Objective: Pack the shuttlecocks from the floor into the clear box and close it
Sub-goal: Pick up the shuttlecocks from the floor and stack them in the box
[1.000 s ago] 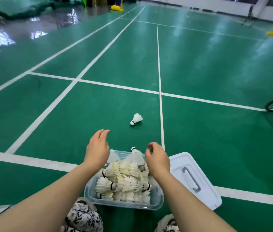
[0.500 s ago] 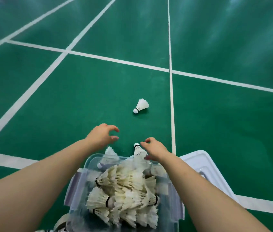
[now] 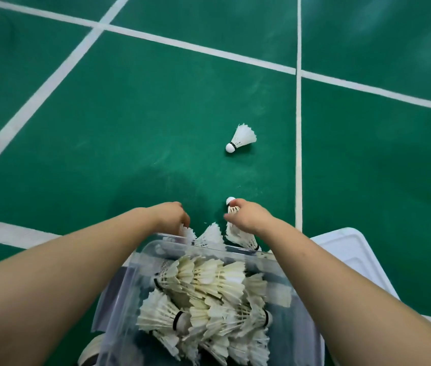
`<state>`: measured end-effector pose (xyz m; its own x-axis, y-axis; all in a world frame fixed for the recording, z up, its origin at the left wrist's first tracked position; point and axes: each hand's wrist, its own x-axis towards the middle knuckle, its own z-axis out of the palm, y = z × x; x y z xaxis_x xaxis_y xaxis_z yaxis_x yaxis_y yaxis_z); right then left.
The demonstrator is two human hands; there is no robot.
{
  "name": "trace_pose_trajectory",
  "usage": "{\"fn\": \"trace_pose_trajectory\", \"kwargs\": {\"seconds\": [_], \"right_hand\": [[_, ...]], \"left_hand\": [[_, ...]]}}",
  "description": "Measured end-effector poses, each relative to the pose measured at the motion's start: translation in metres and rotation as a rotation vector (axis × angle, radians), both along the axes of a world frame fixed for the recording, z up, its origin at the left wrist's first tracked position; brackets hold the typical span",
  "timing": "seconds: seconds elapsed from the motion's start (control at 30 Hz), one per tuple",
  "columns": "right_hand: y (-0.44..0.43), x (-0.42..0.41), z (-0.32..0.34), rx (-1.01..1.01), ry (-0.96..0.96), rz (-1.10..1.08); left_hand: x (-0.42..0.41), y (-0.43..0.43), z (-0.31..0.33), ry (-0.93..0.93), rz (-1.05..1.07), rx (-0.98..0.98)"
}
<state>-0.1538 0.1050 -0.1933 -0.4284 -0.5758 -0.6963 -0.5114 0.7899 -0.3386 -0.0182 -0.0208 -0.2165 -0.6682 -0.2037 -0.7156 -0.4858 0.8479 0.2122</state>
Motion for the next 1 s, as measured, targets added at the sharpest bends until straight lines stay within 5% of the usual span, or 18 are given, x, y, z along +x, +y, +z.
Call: {"fn": "trace_pose_trajectory", "kwargs": {"seconds": [0.3, 0.73, 1.0], "right_hand": [[0.000, -0.002, -0.020, -0.014, 0.195, 0.099], [0.005, -0.020, -0.023, -0.090, 0.137, 0.136], [0.015, -0.028, -0.029, -0.244, 0.028, -0.124]], "left_hand": [[-0.006, 0.002, 0.005, 0.169, -0.030, -0.057], [-0.048, 0.025, 0.003, 0.008, -0.425, 0.013], [-0.047, 0.030, -0.002, -0.004, -0.430, 0.074]]}}
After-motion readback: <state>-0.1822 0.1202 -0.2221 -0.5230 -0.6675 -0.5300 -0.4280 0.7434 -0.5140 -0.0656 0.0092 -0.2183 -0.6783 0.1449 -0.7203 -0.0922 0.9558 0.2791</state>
